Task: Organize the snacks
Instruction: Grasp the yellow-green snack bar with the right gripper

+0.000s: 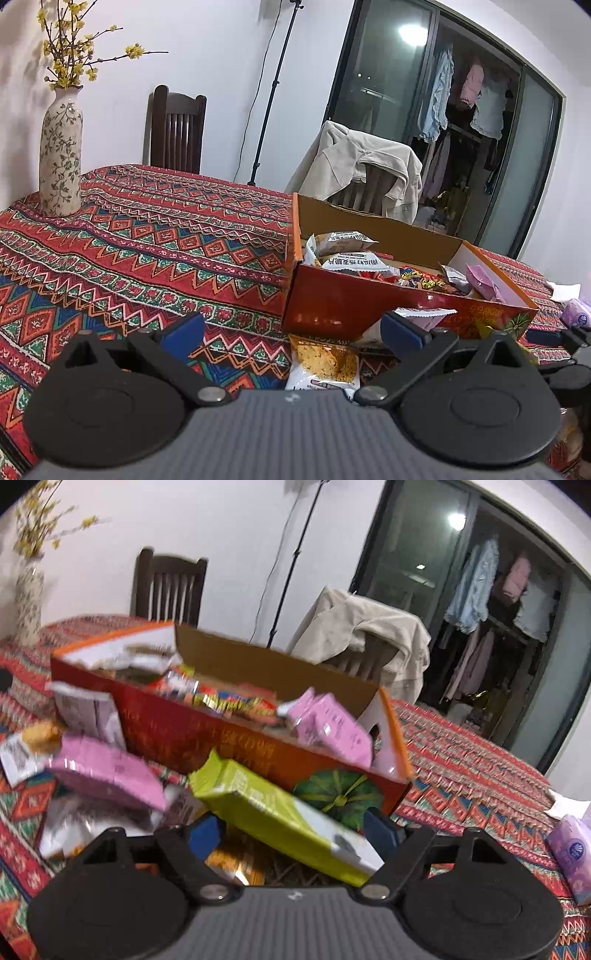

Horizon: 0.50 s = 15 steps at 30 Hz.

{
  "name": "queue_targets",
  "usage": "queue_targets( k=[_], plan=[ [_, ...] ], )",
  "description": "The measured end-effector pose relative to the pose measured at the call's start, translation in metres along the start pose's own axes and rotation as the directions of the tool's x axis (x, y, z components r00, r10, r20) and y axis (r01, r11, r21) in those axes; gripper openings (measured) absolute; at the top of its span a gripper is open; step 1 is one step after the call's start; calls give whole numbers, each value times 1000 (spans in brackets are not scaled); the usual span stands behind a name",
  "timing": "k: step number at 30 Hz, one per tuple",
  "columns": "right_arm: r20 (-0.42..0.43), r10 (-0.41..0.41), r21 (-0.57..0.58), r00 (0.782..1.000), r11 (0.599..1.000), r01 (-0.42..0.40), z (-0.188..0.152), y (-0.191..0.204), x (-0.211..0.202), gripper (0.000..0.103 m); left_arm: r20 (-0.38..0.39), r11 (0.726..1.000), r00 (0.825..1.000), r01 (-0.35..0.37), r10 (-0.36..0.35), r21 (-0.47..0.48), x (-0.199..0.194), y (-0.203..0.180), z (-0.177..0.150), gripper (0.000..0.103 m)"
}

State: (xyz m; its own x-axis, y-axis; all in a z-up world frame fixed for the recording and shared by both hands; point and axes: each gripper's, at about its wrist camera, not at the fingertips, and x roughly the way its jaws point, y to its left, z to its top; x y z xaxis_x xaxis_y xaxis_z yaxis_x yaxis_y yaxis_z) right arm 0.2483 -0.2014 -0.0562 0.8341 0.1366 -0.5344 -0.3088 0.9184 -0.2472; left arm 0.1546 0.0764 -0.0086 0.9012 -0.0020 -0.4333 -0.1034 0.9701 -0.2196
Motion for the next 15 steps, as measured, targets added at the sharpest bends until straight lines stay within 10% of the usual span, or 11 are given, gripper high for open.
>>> queue_targets(
  k=[5,15],
  plan=[
    [13,40,5,999,999,-40,1,-4,5,79,-5,1000,1000,1,-1,0,1,0,-1,103],
    [61,96,34,994,995,-98,6,-10,-17,41,-8,1000,1000,1,-1,-4,1,0,-1,103]
  ],
)
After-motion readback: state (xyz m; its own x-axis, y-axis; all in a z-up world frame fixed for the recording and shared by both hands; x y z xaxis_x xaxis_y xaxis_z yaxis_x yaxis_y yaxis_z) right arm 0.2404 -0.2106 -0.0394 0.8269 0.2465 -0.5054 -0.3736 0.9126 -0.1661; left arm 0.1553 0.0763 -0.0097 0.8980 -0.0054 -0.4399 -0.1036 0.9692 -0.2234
